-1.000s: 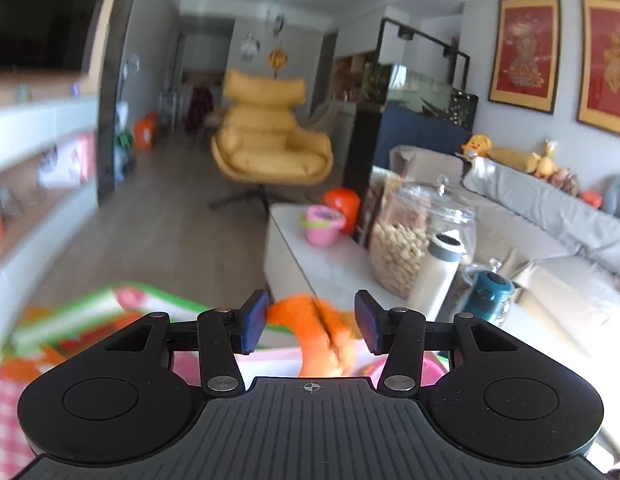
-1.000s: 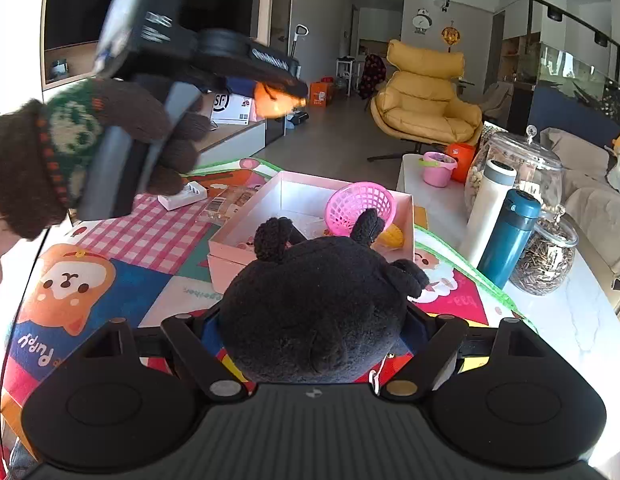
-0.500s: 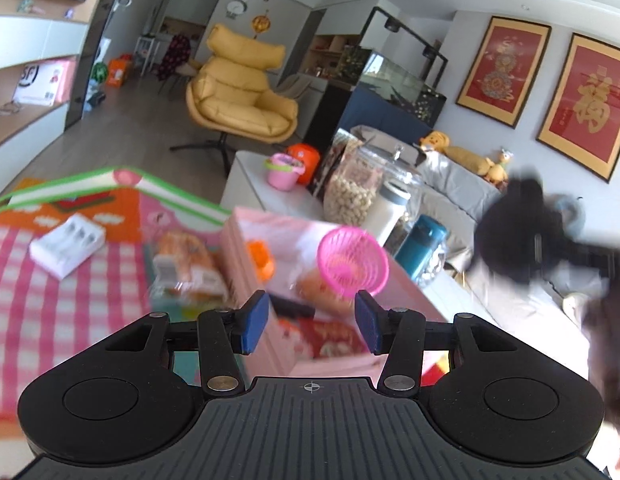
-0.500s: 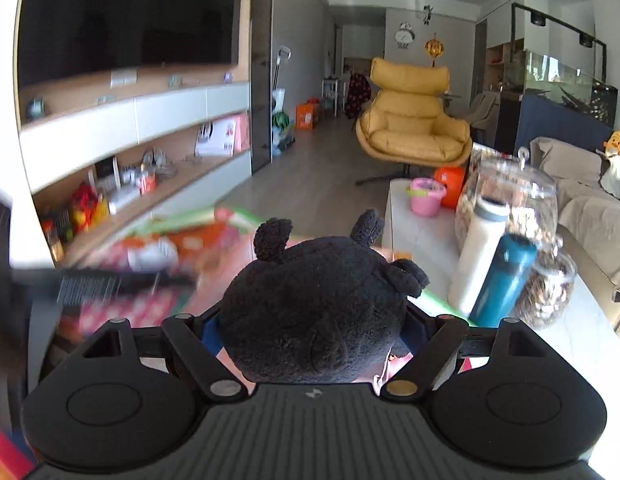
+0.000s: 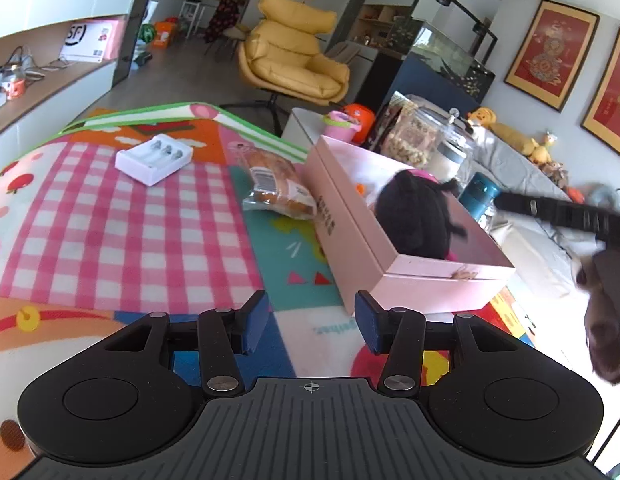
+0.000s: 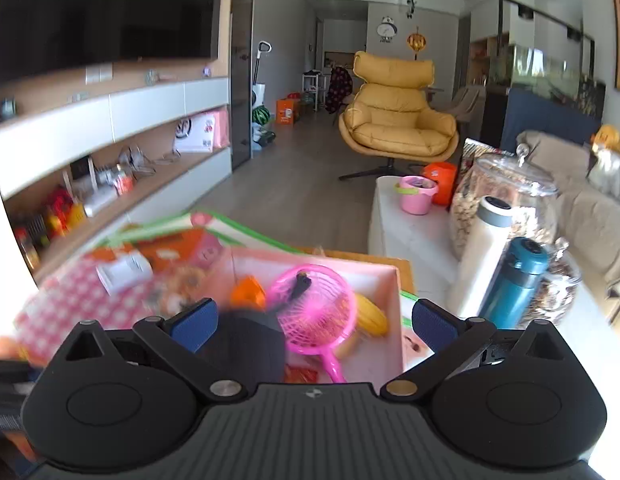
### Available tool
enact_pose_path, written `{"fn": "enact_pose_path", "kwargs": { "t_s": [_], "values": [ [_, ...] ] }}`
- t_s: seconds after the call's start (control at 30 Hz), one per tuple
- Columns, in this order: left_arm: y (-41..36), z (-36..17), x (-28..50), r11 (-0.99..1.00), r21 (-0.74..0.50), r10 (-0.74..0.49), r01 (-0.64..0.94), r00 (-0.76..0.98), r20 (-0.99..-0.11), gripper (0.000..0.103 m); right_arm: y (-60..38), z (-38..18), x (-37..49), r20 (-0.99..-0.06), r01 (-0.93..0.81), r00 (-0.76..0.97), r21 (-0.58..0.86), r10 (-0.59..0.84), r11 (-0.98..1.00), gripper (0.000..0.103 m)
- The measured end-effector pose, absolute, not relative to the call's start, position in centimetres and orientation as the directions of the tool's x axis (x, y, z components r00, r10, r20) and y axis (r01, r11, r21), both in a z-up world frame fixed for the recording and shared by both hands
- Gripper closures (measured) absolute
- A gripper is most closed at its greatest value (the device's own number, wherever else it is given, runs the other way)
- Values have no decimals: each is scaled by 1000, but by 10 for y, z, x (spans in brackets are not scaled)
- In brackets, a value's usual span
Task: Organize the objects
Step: 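Release plush into box with right gripper while left gripper grasps white battery charger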
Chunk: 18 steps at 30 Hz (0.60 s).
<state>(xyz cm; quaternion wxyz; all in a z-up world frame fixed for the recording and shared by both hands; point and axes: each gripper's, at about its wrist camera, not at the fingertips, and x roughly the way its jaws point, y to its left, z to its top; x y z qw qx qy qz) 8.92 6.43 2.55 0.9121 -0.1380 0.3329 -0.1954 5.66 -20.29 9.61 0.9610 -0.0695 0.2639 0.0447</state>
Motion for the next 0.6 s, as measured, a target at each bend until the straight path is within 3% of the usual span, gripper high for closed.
{"fn": "enact_pose_path", "kwargs": {
  "t_s": [0.23, 0.4, 0.6],
  "values": [
    [63, 18, 92, 888, -394, -438, 238, 701, -563, 51, -167, 59, 14, -519, -211, 853, -258, 49, 943, 0],
    [63, 13, 90, 894, -388, -424, 222, 696, -580, 51, -155, 35, 9, -592, -260, 800, -194, 99, 946, 0],
    [75, 20, 99, 921, -340, -367, 193, 724, -584, 51, -149, 3, 11, -614, -238, 784, -163, 90, 958, 0]
  ]
}}
